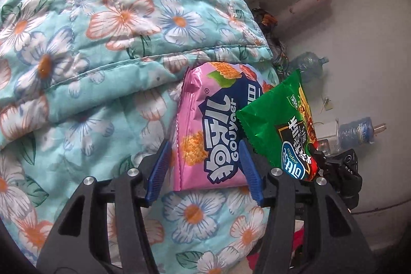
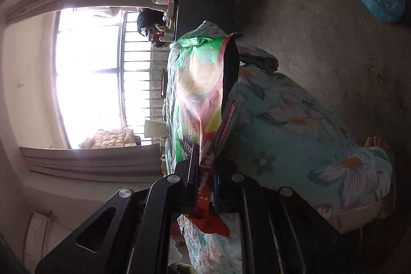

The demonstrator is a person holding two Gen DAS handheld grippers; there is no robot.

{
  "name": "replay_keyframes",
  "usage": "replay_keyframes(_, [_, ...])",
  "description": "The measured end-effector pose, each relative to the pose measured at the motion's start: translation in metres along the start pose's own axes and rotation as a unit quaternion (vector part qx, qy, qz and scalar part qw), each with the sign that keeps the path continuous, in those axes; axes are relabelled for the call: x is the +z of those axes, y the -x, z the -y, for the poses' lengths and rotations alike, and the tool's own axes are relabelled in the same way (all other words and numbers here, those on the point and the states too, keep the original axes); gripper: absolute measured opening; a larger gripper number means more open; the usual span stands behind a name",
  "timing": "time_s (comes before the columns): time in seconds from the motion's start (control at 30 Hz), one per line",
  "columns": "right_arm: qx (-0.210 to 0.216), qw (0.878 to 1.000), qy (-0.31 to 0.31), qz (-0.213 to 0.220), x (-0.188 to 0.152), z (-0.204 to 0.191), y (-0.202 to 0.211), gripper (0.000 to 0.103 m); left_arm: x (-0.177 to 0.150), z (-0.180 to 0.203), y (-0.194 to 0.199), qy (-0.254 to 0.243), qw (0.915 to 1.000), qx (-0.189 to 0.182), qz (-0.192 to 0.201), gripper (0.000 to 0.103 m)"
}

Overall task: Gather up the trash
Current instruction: 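Lift both snack bags off the bed and carry them toward the blue basket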

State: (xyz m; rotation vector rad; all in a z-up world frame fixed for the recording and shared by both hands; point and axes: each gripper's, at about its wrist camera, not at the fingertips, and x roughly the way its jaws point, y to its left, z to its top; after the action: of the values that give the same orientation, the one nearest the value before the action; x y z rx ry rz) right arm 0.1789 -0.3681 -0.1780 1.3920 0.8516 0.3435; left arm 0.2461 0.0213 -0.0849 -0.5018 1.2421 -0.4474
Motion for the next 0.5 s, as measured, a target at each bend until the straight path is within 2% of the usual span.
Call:
replay_keyframes(0.13, [0.006, 1.0, -0.01, -0.004, 0.003, 0.008, -0.002, 0.009, 0.001, -0.013, 0.0, 0.039, 0.9977, -0.053, -0.009, 0.05])
replay_keyframes(0.2, [0.008, 1.0, -0.011, -0.006, 0.005, 0.011, -0.001, 0.009, 0.001, -0.025, 0.002, 0.074, 0.9924, -0.098, -0.01, 0.05])
replay_keyframes(0.33, [0.013, 1.0, -0.014, -0.01, 0.007, 0.015, -0.001, 0.009, 0.0, -0.042, 0.006, 0.123, 0.9734, -0.193, -0.002, 0.05])
replay_keyframes(0.43, [0.016, 1.0, -0.016, -0.012, 0.007, 0.018, -0.001, 0.009, -0.003, -0.047, 0.008, 0.142, 0.9527, -0.269, -0.002, 0.05])
replay_keyframes(0.5, [0.016, 1.0, -0.016, -0.013, 0.008, 0.019, -0.002, 0.009, -0.005, -0.045, 0.009, 0.142, 0.9439, -0.298, 0.001, 0.05])
